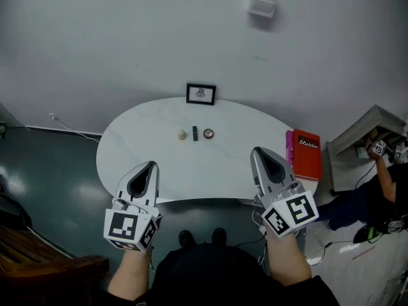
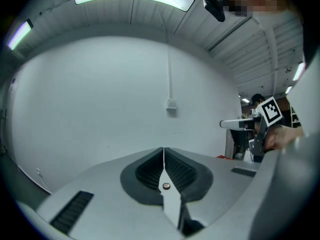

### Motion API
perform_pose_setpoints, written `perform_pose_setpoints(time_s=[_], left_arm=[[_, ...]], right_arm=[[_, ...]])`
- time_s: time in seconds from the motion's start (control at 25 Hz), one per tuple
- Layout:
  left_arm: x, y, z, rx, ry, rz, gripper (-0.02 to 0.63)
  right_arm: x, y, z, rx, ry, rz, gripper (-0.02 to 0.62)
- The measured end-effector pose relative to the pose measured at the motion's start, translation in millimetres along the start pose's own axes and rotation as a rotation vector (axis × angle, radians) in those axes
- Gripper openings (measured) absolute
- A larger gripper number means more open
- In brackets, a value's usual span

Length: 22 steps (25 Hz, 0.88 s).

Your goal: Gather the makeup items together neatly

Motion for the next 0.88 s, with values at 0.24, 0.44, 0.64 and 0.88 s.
perform_pose_setpoints(time_s=[0.24,0.44,0.64,0.88], left_arm=[[-4,-9,-5,-0.034,0.002,-0.016,0.017],[-5,-13,-5,-0.028,0.004,-0.017,0.017],[-5,-13,0,-0.001,0.014,-0.024,0.017],[-16,-10,0,0.002,0.02,-0.031,0.017]], right_arm=[[6,-14,7,-0.022,0.001,-0.014,0.034],[10,-21,12,-0.027,0.009,-0.015,0.034],[9,-25,13,-0.029,0.013,-0.023,0.034],[-6,-24,11,0.01,0.028,-0.048,0.034]])
Point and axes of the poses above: the fingertips, and each gripper's own axes: x backward along the fingers, y to its left, z out of its underside, the point moved 3 cm from there along x, backward along the fingers, and after that the axes turned 12 degrees about y, right-handed, at the moved point
